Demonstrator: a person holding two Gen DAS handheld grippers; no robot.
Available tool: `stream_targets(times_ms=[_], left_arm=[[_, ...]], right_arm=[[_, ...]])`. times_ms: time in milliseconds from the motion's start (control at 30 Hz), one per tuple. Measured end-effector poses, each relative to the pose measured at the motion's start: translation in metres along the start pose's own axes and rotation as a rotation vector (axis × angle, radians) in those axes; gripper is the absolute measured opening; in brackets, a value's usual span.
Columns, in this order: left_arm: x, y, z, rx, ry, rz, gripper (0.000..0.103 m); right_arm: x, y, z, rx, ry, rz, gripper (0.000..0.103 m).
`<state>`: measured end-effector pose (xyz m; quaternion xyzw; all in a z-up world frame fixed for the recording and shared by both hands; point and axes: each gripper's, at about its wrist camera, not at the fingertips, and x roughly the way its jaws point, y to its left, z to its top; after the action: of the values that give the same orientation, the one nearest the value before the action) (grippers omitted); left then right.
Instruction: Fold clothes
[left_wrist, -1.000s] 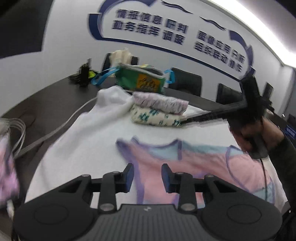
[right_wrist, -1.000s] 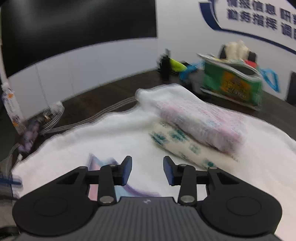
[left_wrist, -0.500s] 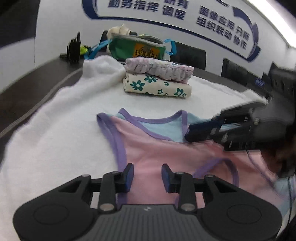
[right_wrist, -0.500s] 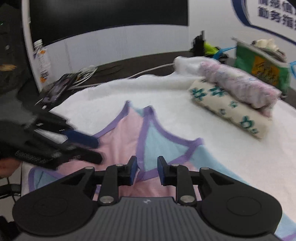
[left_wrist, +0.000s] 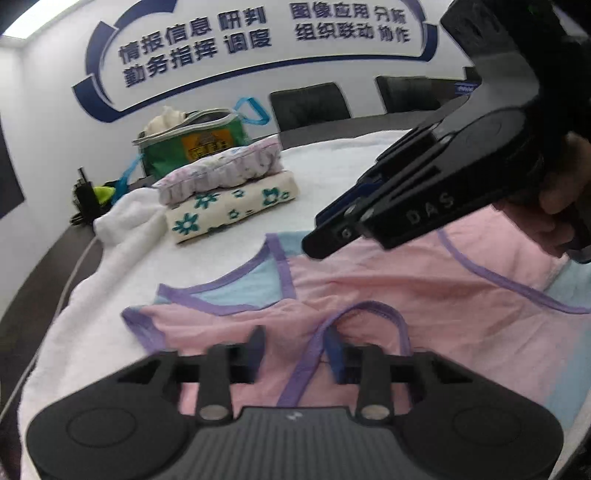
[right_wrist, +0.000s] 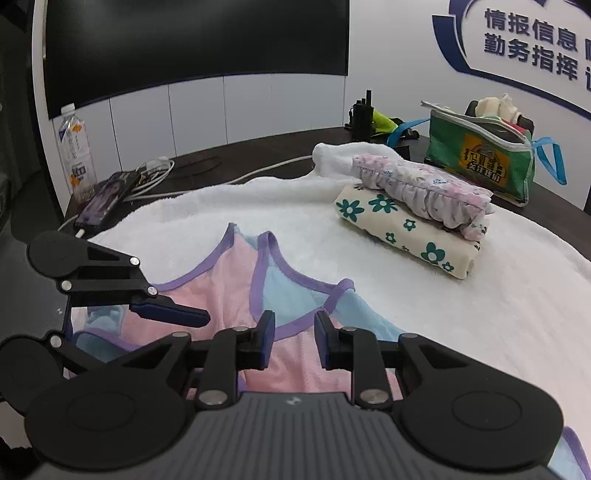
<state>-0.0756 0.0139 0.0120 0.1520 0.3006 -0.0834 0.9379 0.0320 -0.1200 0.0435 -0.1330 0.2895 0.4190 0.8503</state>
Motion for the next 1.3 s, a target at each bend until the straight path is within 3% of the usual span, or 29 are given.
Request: stream_targets(times_ms=[100, 133, 233, 400, 533, 600, 667, 733, 900, 1033, 1067, 1167, 1300], left_arm=[[-0.007, -0.006, -0.002, 0.016, -0.034, 0.079, 0.011], [-0.009, -0.005, -0.003, -0.005, -0.044, 0.099, 0.004], [-0.015, 0.000, -0.007, -0.079, -0.073, 0.154, 0.000], [-0.025, 0.022, -0.023, -0.306, -0.074, 0.168, 0.000], [-0.028, 0.034, -0.033, -0.392, -0.063, 0.169, 0.000], [-0.033, 0.026, -0.031, -0.303, -0.077, 0.149, 0.005], [-0.040, 0.007, -0.027, -0.172, -0.105, 0.135, 0.027], [-0.041, -0.010, -0.021, -0.060, -0.132, 0.130, 0.035], [-0.025, -0.026, -0.010, 0.107, -0.098, 0.080, 0.032], [-0.014, -0.030, -0.007, 0.165, -0.096, 0.076, 0.014], [-0.011, -0.029, -0.008, 0.170, -0.089, 0.065, 0.001], [-0.005, -0.020, -0.009, 0.100, -0.071, 0.074, 0.000], [-0.020, -0.006, -0.018, -0.083, -0.111, 0.150, 0.000]], right_arm=[[0.000, -0.003, 0.002, 0.010, -0.014, -0.001, 0.024], [0.000, -0.003, 0.004, 0.012, -0.018, -0.003, 0.024], [0.001, -0.005, 0.008, 0.021, -0.024, -0.013, 0.024], [0.005, -0.004, 0.012, 0.013, -0.020, -0.006, 0.024], [0.012, -0.005, 0.016, 0.006, -0.008, -0.004, 0.024], [0.014, -0.007, 0.018, 0.013, -0.005, -0.007, 0.025], [0.015, -0.010, 0.019, 0.032, -0.008, -0.008, 0.026], [0.015, -0.011, 0.019, 0.042, -0.011, -0.008, 0.027], [0.012, -0.008, 0.019, 0.024, -0.012, -0.003, 0.030], [0.010, -0.008, 0.018, 0.019, -0.009, -0.003, 0.031], [0.010, -0.009, 0.018, 0.022, -0.009, -0.004, 0.031], [0.010, -0.011, 0.016, 0.026, -0.012, -0.001, 0.031], [0.011, -0.014, 0.016, 0.031, -0.011, 0.002, 0.031]])
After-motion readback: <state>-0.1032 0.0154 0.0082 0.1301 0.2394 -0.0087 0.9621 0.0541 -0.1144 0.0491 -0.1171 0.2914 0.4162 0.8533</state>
